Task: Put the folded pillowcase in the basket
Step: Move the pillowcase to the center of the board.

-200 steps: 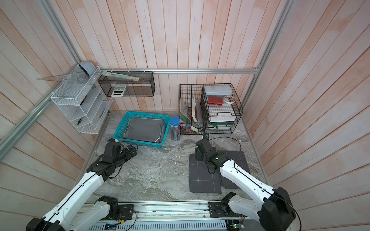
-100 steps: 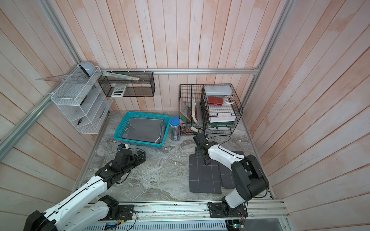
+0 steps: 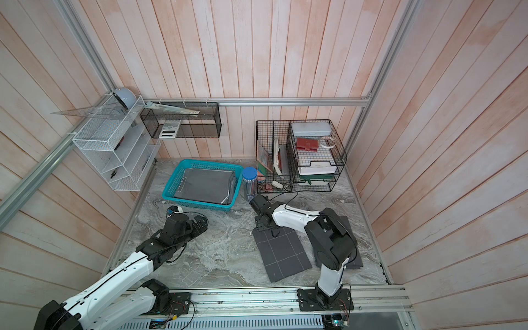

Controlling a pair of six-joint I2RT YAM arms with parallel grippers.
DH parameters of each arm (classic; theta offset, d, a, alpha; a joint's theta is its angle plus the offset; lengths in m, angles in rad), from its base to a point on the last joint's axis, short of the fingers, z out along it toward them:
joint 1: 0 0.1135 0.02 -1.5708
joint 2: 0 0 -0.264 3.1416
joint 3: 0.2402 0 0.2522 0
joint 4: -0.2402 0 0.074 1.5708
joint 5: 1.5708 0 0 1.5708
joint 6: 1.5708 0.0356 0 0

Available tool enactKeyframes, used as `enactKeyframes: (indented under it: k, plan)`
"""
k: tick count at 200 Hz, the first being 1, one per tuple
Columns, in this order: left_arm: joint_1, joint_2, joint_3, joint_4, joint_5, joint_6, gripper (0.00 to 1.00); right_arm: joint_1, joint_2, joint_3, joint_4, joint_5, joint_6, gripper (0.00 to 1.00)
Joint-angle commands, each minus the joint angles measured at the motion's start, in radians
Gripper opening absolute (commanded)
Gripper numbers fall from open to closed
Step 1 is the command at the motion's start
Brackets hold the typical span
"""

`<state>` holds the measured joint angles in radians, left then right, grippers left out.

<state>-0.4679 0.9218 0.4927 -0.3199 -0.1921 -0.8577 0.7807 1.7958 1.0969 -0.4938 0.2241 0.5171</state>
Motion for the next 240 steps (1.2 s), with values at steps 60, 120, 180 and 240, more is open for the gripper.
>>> enactKeyframes:
  k: [60,120,180,240]
  plan:
    - [-0.006,0.096,0.050,-0.038,0.003,0.055,1.00,-0.032,-0.263,-0.111,-0.048,0.091,0.071,0.77]
    - [-0.072,0.168,0.069,0.016,0.013,0.048,1.00,-0.083,-0.236,-0.220,-0.018,-0.009,0.052,0.77]
    - [-0.106,0.201,0.047,0.058,0.006,0.029,1.00,0.000,-0.053,-0.120,0.068,-0.070,-0.037,0.77]
    - [-0.107,0.190,0.012,0.090,0.013,0.014,1.00,0.125,0.019,0.023,0.081,-0.098,-0.073,0.77]
